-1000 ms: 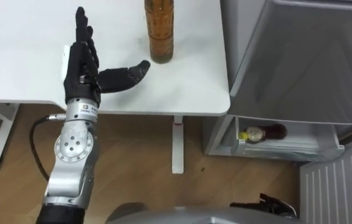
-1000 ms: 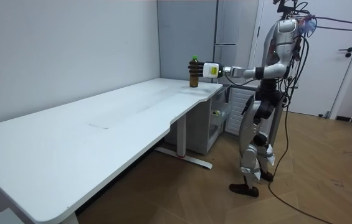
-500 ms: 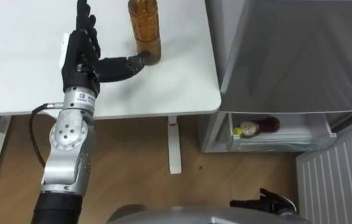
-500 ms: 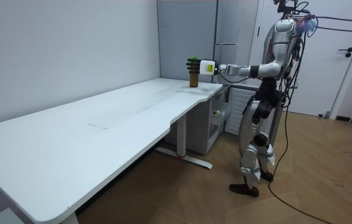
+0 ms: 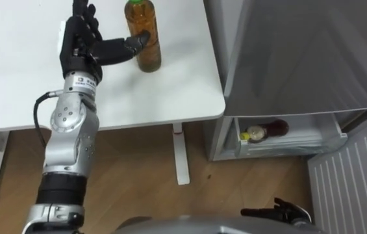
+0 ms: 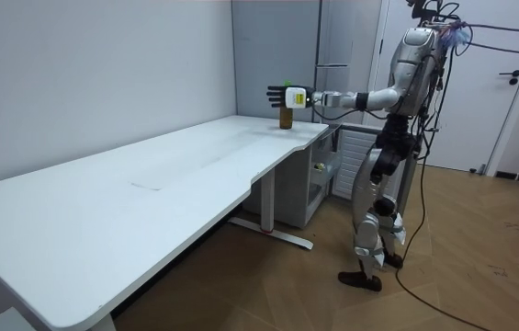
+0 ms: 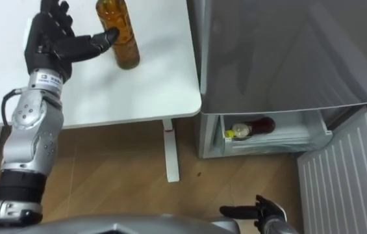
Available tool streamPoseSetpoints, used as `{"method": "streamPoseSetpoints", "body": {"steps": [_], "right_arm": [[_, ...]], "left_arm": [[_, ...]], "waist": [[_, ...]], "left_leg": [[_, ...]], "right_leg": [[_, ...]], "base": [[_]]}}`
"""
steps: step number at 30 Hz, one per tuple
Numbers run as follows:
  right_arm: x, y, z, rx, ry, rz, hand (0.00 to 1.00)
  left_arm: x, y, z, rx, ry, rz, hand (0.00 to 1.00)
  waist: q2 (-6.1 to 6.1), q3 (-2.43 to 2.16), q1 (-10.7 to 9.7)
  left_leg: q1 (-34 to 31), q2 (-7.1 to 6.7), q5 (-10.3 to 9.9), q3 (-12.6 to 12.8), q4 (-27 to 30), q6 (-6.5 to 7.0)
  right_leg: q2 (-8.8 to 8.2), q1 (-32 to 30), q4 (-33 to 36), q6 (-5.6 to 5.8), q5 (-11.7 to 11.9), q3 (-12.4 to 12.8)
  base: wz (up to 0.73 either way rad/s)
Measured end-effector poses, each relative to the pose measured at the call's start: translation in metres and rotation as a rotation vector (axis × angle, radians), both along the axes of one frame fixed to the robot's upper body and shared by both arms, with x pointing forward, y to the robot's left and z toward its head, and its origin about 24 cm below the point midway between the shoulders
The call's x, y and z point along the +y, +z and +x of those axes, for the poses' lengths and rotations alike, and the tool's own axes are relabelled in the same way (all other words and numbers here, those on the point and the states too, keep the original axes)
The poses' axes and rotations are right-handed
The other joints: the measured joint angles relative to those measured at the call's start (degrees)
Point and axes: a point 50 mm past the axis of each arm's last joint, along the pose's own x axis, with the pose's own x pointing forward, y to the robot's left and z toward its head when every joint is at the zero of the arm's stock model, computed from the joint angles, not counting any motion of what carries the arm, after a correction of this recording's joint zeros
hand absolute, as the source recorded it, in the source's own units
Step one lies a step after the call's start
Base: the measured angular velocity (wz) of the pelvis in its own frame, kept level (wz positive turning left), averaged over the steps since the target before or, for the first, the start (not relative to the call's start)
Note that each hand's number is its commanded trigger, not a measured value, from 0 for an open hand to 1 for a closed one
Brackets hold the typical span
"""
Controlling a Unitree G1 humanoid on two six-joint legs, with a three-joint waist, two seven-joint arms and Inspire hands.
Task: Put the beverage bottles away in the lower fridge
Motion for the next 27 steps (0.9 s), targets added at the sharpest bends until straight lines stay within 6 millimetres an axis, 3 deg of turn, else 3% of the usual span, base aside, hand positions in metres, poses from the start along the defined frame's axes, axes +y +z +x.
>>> {"method": "streamPoseSetpoints", "body": {"steps": [2,7,11,15,19,27], "right_arm": [[-0.001,0.0,0.001,-0.004,-0.009,0.0,0.0],[-0.002,0.001,0.001,0.0,-0.029,0.003,0.0],[-0.004,0.001,0.002,-0.009,-0.034,-0.002,0.0],[-0.009,0.003,0.0,-0.014,-0.06,-0.011,0.0],[-0.012,0.003,0.0,-0.015,-0.06,-0.019,0.0],[-0.014,0.004,0.002,-0.013,-0.058,-0.018,0.0]], "left_arm": [[0.001,-0.005,0.0,0.028,0.006,-0.037,0.0],[0.003,-0.003,0.006,0.033,0.014,-0.084,0.0],[0.019,0.002,0.007,0.027,0.031,-0.051,0.0],[0.024,0.003,0.007,0.026,0.048,-0.062,0.0],[0.024,0.003,0.007,0.026,0.048,-0.063,0.0],[0.028,-0.003,0.013,0.057,0.069,-0.118,0.0]], "waist": [[0.28,0.01,-0.99],[0.44,-0.01,-1.27],[0.91,0.05,-2.65],[1.53,0.31,-2.89],[1.83,0.17,-3.14],[1.39,0.44,-4.0]], "left_leg": [[-0.09,0.02,0.0,0.03,0.06,0.01],[-0.42,0.15,-0.02,0.29,0.21,0.04],[-0.35,0.17,-0.07,0.45,0.23,0.12],[-0.18,0.22,-0.1,0.87,0.09,0.17],[0.05,0.3,-0.1,1.2,-0.13,0.16],[0.87,0.3,-0.07,1.97,-0.95,0.14]], "right_leg": [[0.02,-0.04,0.02,0.0,0.0,0.14],[0.09,-0.43,0.02,-0.02,0.1,0.39],[0.06,-0.38,-0.03,0.04,0.24,0.26],[-0.01,-0.47,-0.05,0.1,0.3,0.4],[-0.01,-0.48,-0.05,0.1,0.3,0.43],[0.0,-0.56,0.0,0.1,0.3,1.8]], "base": [[0.0],[-0.01],[0.0],[-0.05],[-0.02],[-0.08]]}}
